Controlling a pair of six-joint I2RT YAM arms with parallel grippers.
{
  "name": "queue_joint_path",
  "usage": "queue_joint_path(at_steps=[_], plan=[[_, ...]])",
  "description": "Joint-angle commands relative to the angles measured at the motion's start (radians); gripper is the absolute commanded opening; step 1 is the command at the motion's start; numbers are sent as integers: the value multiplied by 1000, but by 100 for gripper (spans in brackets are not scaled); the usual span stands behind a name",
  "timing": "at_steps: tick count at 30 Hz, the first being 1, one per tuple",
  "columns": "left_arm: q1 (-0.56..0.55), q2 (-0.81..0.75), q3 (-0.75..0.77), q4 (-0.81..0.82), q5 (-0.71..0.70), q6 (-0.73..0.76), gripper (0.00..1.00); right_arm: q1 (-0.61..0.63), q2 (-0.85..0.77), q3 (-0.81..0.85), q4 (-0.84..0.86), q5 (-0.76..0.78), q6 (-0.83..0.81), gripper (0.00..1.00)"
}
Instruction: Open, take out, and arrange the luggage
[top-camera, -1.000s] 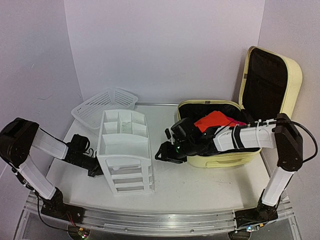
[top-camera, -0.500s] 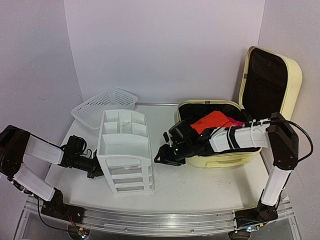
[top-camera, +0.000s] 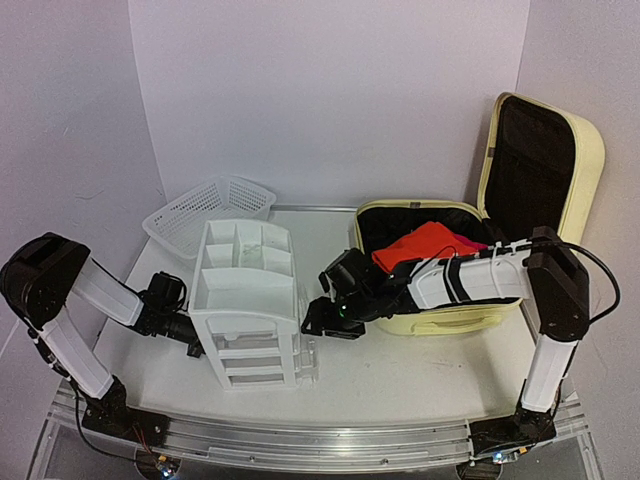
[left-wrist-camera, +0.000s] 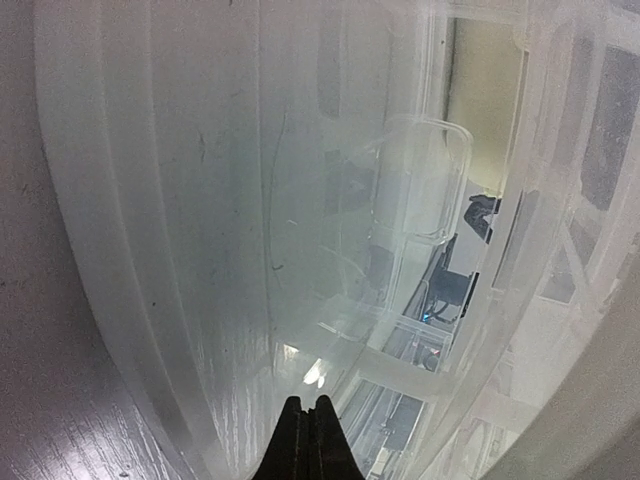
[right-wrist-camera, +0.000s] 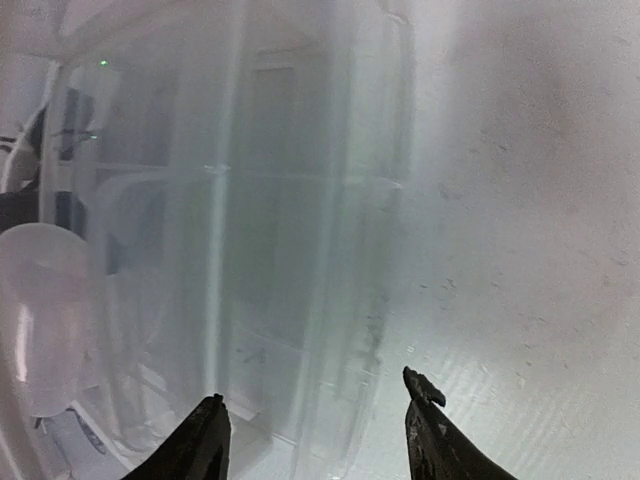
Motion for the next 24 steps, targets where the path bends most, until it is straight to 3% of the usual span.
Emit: queue_joint_path(at_steps=[1, 10, 15, 18, 21, 24], plan=[[-5, 7, 20, 76, 27, -6, 0, -10, -55, 37, -165, 149, -38, 61], [-5, 13, 10, 77, 0, -14, 0, 20, 64, 184, -201, 126, -85, 59], [-5, -4, -9, 78, -43, -29, 0, 29, 137, 254, -283, 260, -45, 58], [-5, -15, -20, 78, -73, -39, 0, 29, 165, 275, -325, 329, -34, 50], [-5, -29, -29, 77, -100, -44, 2, 29, 127, 243, -354, 408, -17, 43], [-4, -50, -40, 76, -123, -46, 3, 29, 55, 175, -363, 483, -3, 41]])
